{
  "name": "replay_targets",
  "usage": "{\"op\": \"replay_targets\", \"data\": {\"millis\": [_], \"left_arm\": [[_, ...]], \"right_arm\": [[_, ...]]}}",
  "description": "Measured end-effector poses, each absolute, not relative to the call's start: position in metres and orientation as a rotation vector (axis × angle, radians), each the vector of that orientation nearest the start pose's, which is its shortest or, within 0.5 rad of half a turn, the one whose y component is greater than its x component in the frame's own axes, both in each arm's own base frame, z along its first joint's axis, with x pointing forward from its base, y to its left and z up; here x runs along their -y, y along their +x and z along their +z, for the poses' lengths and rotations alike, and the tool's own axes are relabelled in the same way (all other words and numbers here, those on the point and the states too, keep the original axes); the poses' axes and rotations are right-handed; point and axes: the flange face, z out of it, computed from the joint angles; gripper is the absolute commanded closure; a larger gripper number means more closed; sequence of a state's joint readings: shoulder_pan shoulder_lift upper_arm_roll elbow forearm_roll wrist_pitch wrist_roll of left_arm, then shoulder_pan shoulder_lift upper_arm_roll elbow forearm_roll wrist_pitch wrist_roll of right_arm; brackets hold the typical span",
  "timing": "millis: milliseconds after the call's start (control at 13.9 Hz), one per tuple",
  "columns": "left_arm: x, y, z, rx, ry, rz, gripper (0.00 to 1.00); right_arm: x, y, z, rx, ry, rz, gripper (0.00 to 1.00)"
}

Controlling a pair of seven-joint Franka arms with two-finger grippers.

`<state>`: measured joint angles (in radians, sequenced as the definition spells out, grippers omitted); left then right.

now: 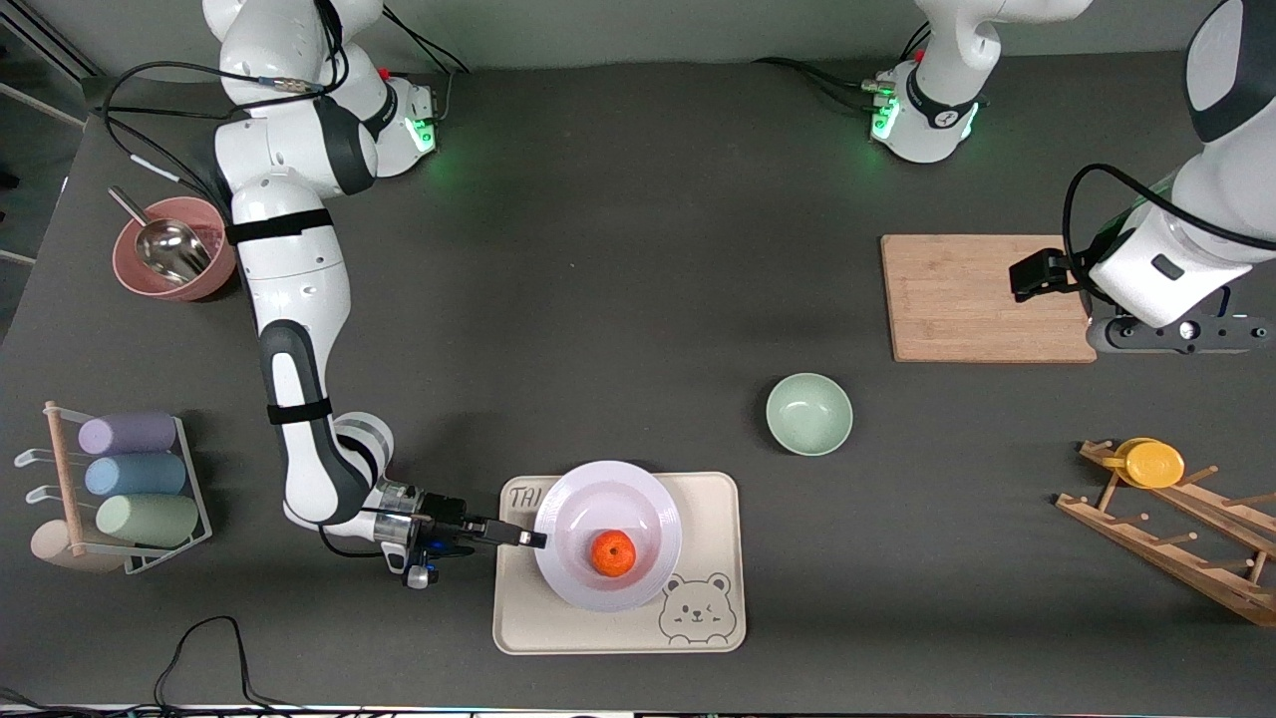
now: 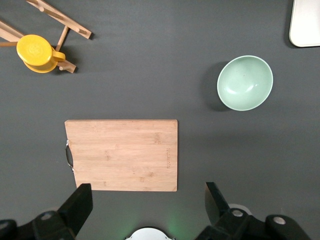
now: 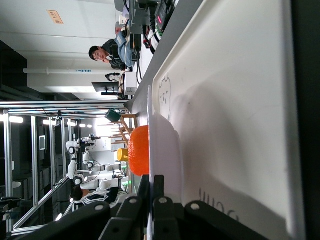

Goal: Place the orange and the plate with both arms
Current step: 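Open the right gripper and release the plate rim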

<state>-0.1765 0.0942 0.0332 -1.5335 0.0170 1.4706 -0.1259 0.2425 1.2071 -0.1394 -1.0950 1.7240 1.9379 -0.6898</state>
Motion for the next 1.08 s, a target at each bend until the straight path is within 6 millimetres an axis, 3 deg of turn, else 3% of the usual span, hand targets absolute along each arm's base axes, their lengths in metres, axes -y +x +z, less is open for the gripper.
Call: {"op": "replay_targets", "data": {"millis": [144,288,432,576,720,1080], "left_arm": [[0.073,0.559,0.581,-0.003,-3.098,0.204,0.0],[0.055,0.553,0.582,0.046,-3.103,0.183,0.0],[0.037,0.552,0.581,0.096,-3.107,0.166,0.0],[0.031,0.554,0.578,0.113,-3.107,0.163,0.0],[0.035,0.557,0.573,0.101,-3.105,0.149,0.0],[0.042,0.56,0.569,0.08,-3.104,0.146,0.0]], "right_arm": [[-0.182,0.742,0.096,-0.169,-1.822,-0.144,0.91],[-0.182,0.742,0.096,-0.169,-1.822,-0.144,0.69],[-0.182,0.742,0.094,-0.171,-1.823,-0.142,0.55],[-0.182,0.741,0.093,-0.172,-1.823,-0.14,0.4],[-0.183,0.742,0.094,-0.168,-1.821,-0.141,0.35],[-0.176,0.748,0.108,-0.155,-1.924,-0.066,0.35]]}}
